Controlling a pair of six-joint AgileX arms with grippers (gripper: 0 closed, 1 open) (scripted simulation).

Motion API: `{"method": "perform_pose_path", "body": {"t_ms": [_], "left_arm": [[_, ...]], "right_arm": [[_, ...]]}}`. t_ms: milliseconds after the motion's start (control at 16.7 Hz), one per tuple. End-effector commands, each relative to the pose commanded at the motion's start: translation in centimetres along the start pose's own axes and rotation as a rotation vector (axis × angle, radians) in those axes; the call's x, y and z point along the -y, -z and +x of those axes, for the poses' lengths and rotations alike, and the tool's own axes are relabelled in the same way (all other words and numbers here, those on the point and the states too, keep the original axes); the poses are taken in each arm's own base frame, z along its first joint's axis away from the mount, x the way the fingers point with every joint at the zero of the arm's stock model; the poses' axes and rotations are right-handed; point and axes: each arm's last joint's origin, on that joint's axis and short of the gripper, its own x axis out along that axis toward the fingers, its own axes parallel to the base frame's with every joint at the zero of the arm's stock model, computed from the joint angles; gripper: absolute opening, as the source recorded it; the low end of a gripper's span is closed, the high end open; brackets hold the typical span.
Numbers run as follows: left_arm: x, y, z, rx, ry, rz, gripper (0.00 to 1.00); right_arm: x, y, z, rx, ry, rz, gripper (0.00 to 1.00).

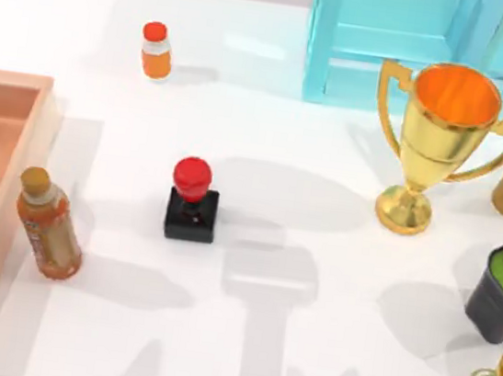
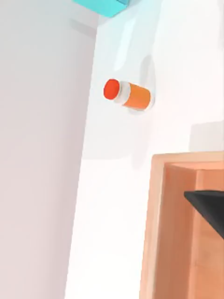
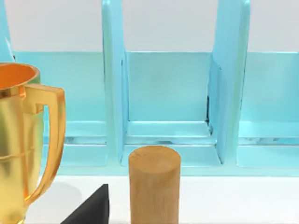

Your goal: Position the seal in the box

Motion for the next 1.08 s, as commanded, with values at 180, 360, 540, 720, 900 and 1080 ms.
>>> {"method": "perform_pose_path", "body": {"t_ms": [180, 360, 540, 720, 900, 1080], "left_arm": [[1.4, -3.8, 2.0, -0.197, 0.008, -0.055, 1.00], [3.3, -6.8, 5.7, -0.435, -0.005, -0.088, 1.00], [5.8, -8.3, 10.6, -0.686, -0.038, -0.091, 1.00], [8.8, -8.1, 15.8, -0.917, -0.082, -0.065, 1.00], [12.0, -6.6, 20.3, -1.106, -0.126, -0.021, 1.00], [14.9, -4.7, 23.6, -1.236, -0.158, 0.025, 1.00]], "right_arm": [[0.0, 0.0, 0.0, 0.000, 0.000, 0.000, 1.00], [0.0, 0.0, 0.0, 0.000, 0.000, 0.000, 1.00], [0.0, 0.0, 0.0, 0.000, 0.000, 0.000, 1.00], [0.0, 0.0, 0.0, 0.000, 0.000, 0.000, 1.00], [0.0, 0.0, 0.0, 0.000, 0.000, 0.000, 1.00], [0.0, 0.0, 0.0, 0.000, 0.000, 0.000, 1.00]]}}
